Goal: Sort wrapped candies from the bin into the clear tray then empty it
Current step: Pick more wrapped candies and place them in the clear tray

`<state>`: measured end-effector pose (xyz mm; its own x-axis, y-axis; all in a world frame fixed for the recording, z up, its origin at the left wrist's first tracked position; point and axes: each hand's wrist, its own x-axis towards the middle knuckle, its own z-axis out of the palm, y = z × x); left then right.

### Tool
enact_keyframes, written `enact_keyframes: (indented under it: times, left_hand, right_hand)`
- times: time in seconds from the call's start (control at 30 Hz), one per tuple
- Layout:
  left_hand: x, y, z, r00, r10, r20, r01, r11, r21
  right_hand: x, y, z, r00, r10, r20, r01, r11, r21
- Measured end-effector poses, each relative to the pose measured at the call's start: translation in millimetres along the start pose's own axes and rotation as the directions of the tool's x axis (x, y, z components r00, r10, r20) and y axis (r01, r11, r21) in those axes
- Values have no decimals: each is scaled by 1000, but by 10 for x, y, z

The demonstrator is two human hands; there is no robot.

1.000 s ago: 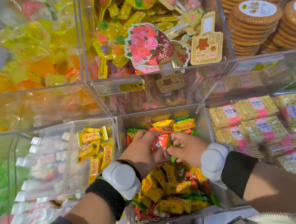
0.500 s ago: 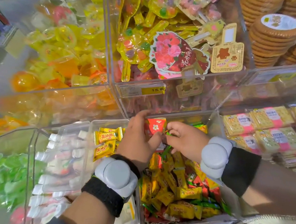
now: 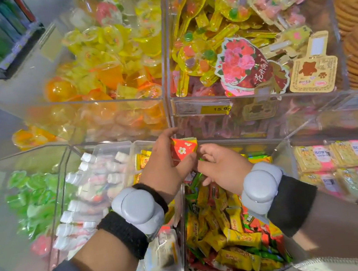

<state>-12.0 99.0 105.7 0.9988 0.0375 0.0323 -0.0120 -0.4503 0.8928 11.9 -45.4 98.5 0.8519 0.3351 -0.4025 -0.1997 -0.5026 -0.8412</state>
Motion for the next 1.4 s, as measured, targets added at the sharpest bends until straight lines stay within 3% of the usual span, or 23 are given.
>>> enact_keyframes:
  times: [0.57, 0.73, 1.07, 1.4]
  left_hand:
    - [-16, -9, -283, 988, -57, -140, 39, 991, -132]
    - [46, -44, -371, 981, -147, -127, 113, 964, -242]
    - [-17, -236, -456, 979, -168, -116, 165, 986, -37]
    - [-38, -393, -474, 974, -210, -81, 221, 960, 171]
  right_hand:
    - [112, -349, 117, 997, -69, 41, 74, 987, -142]
    - [137, -459, 158, 996, -73, 43, 75, 996, -52]
    - [255, -340, 386, 990, -13, 142, 25, 997, -78]
    - [360, -204, 532, 993, 33, 109, -21, 993, -113]
